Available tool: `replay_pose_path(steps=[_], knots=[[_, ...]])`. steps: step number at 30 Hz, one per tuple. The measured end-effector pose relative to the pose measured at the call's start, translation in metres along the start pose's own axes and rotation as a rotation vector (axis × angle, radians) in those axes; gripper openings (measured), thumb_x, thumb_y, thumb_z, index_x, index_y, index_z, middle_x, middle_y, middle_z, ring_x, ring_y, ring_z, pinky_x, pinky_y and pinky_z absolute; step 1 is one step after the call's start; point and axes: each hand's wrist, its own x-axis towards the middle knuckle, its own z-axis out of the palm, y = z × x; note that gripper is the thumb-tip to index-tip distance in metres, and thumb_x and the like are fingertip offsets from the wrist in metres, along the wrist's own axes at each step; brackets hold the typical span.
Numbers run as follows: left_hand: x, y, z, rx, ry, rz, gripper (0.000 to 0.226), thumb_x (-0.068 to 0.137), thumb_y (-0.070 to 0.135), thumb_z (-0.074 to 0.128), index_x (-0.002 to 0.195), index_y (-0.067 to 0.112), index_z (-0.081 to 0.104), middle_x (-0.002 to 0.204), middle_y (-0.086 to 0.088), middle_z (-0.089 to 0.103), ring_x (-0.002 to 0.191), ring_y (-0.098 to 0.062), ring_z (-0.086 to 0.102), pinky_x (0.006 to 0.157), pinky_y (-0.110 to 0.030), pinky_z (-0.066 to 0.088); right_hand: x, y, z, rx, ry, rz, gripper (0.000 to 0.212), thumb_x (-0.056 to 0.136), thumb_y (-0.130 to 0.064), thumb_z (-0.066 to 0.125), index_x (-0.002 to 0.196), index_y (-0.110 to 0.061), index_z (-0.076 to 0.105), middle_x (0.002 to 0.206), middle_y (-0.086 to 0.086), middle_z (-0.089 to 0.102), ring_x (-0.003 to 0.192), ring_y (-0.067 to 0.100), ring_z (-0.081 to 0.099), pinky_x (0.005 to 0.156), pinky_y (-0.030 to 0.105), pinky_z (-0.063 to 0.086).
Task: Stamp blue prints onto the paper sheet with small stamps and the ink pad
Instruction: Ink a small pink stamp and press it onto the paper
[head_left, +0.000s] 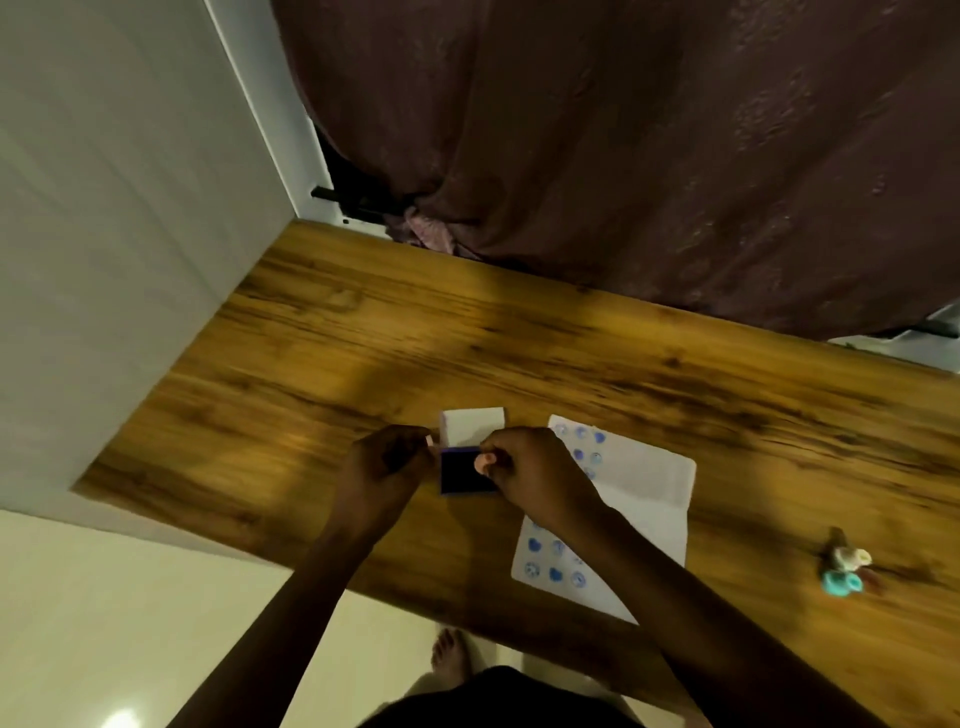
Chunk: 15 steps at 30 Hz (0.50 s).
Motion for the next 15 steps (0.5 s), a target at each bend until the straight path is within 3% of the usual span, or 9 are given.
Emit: replay_pose_path(steps=[3, 7, 11, 15], knots=[[0.001, -0.005, -0.008, 0.012, 0.002, 0.008, 0.012, 0.091, 0.040, 0.074, 0.103, 0.041, 0.077, 0.100, 0.022, 0.080, 0.091, 0.004, 0.076, 0.070, -0.010, 0.057, 0.005, -0.003, 0.009, -0.059, -0.017, -0.001, 0.016, 0.098, -0.027, 0.064, 0.105, -0.019, 0.076, 0.105, 0.003, 0.077, 0.099, 0.019, 0.070, 0.085, 0.033, 0.056], [0.002, -0.011, -0.011, -0.017, -0.010, 0.000, 0.024, 0.088, 0.052, 0.073, 0.106, 0.037, 0.076, 0.103, 0.017, 0.081, 0.095, -0.002, 0.077, 0.073, -0.022, 0.064, 0.003, -0.005, 0.017, -0.104, -0.032, 0.013, 0.018, 0.099, -0.026, 0.063, 0.108, -0.019, 0.076, 0.114, 0.005, 0.076, 0.110, 0.022, 0.070, 0.091, 0.030, 0.053], [0.005, -0.016, -0.008, -0.034, -0.055, -0.025, 0.015, 0.095, 0.037, 0.072, 0.109, 0.033, 0.076, 0.106, 0.013, 0.081, 0.100, -0.005, 0.077, 0.079, -0.029, 0.066, 0.001, -0.004, 0.024, -0.154, -0.031, 0.011, 0.021, 0.101, -0.024, 0.061, 0.116, -0.018, 0.074, 0.125, 0.007, 0.073, 0.120, 0.024, 0.067, 0.103, 0.033, 0.053], [0.007, -0.014, -0.005, -0.054, -0.068, -0.054, 0.016, 0.096, 0.025, 0.072, 0.111, 0.028, 0.077, 0.107, 0.011, 0.081, 0.101, -0.007, 0.077, 0.082, -0.033, 0.065, 0.002, -0.006, 0.028, -0.212, -0.029, 0.013, 0.020, 0.100, -0.022, 0.062, 0.116, -0.018, 0.074, 0.123, 0.008, 0.074, 0.117, 0.025, 0.069, 0.100, 0.034, 0.054]])
